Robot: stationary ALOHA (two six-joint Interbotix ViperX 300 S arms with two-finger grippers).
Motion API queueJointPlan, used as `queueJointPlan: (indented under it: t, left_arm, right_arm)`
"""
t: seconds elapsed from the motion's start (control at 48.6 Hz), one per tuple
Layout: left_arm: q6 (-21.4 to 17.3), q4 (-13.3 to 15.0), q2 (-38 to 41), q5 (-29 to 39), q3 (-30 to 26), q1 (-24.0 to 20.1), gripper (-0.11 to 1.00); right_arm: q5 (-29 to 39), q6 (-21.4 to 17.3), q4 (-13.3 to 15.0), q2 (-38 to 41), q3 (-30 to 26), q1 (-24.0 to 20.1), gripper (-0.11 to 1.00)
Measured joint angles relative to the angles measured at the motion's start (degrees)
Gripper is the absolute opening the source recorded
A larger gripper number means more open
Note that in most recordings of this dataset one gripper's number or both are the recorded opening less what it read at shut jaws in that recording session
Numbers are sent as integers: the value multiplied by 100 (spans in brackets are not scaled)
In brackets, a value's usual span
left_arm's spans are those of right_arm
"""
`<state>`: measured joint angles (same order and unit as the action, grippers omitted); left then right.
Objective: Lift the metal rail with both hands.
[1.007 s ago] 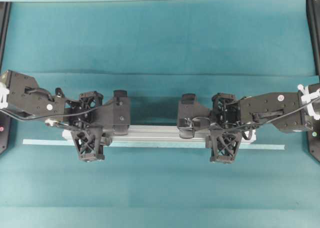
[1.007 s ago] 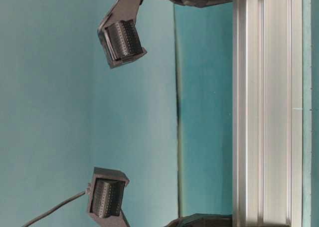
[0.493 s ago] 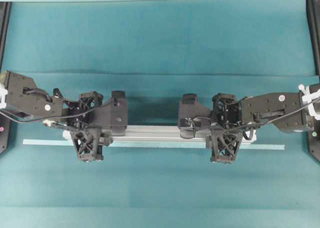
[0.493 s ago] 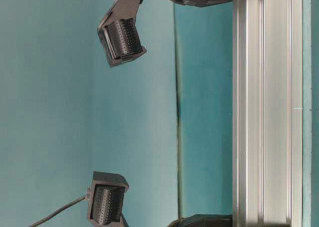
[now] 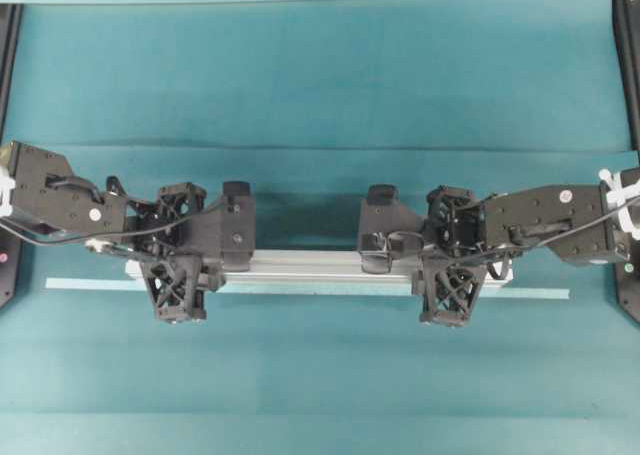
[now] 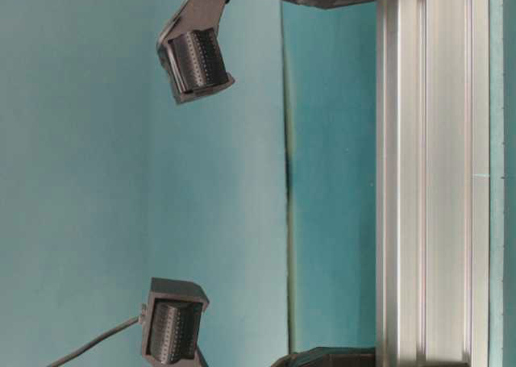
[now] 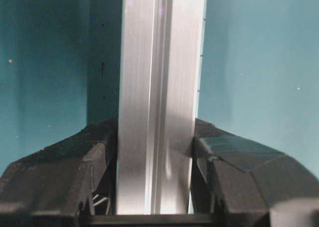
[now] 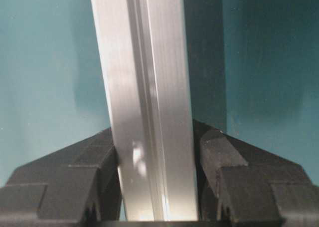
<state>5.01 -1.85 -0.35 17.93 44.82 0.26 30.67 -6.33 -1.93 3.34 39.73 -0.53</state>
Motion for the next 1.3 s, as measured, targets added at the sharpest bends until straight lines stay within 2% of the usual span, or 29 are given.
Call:
queueJointPlan:
  t: [0.144,0.206,0.329,0.37,0.493,0.555,0.596,0.925,1.295]
  left_arm:
    - [70,9,0,26,0,-9,77]
    - [44,9,0,26,0,9,89]
    - [0,18,9,26,-9,62,89]
    - [0,9,0,26,-9,70,89]
    - [0,9,-18,26,0,70,91]
    - [-9,18,-53,26,-9,70,92]
    - [-9,18,-79,18,0,70,93]
    - [-26,18,-519,35,26,79,97]
    - [-18,18,-1749,35,132,62,97]
  right_arm:
    - [-9,-105,0,0,0,0,38]
    - [-9,-132,0,9,0,-9,39]
    - [-9,-149,0,0,9,-9,40]
    - [-18,-149,9,9,9,-9,49]
    - [-53,-290,-9,9,9,-18,82]
    - [-70,-316,-9,9,9,-18,93]
    - [-70,-316,-9,9,0,-18,96]
    - [158,-325,9,-229,-62,-18,96]
    - [290,-325,70,-1758,-88,202,96]
